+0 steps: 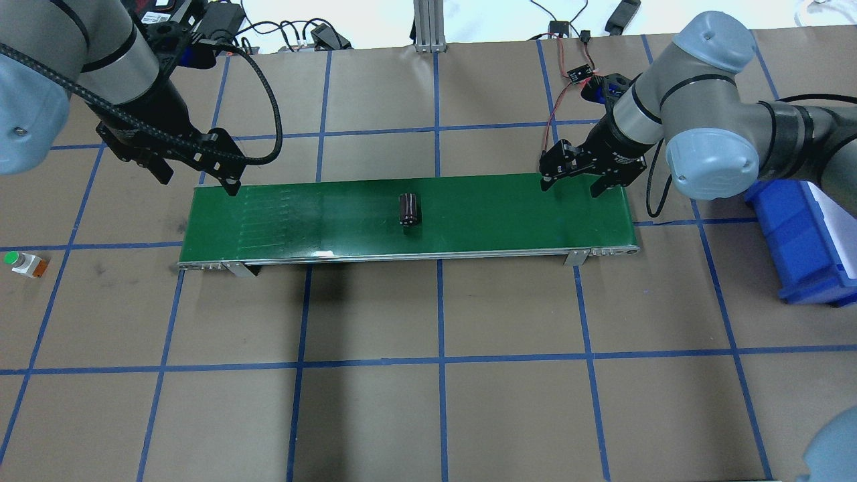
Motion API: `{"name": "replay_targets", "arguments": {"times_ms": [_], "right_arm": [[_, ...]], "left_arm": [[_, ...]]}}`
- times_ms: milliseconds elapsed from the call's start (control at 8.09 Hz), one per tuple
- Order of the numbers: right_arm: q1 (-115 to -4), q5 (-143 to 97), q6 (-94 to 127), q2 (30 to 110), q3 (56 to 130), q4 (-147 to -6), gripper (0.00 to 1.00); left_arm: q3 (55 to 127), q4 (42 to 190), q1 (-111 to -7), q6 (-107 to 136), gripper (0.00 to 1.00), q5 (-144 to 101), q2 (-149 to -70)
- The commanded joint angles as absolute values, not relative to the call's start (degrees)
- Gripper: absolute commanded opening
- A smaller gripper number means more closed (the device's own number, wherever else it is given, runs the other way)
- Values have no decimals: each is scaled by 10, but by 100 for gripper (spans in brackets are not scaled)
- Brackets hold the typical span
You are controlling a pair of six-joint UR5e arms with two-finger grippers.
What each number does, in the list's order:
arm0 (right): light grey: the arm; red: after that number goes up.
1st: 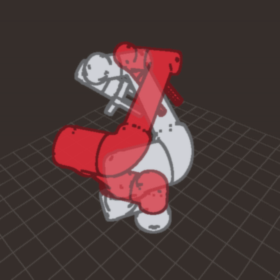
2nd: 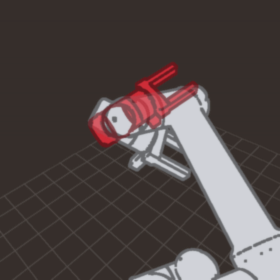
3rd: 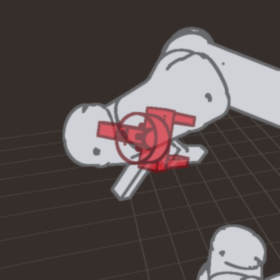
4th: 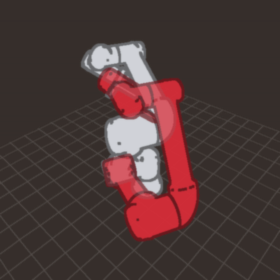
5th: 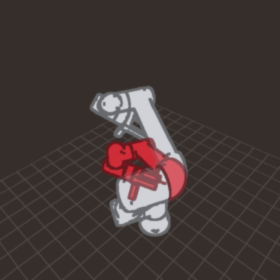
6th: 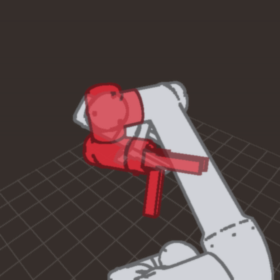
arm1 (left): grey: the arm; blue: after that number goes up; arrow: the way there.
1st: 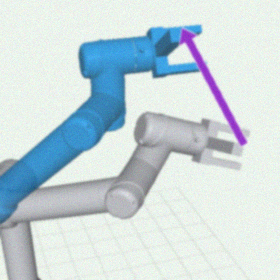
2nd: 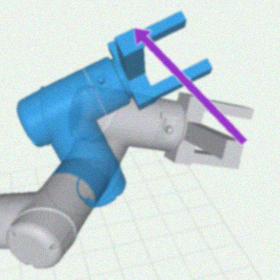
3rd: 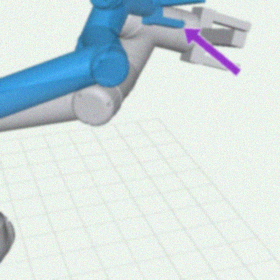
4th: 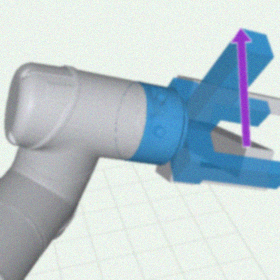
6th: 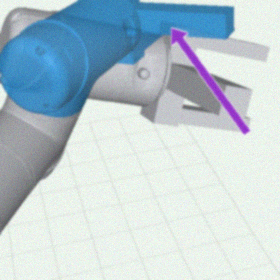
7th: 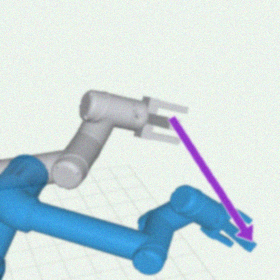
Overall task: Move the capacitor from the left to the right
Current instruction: 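Raise the left gripper away while the belt carries the capacitor toward the right gripper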
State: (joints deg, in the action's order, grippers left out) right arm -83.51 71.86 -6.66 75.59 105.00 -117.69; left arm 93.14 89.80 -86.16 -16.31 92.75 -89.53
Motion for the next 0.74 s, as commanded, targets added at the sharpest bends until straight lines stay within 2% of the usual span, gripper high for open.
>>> {"name": "replay_targets", "arguments": {"times_ms": [0, 618], "right_arm": [[-835, 718, -57, 756, 1051, -1177, 100], [-835, 718, -47, 756, 1051, -1175, 100]], "left_arm": [[932, 898, -862, -165, 100, 929, -897], [932, 897, -862, -169, 100, 929, -899]]}}
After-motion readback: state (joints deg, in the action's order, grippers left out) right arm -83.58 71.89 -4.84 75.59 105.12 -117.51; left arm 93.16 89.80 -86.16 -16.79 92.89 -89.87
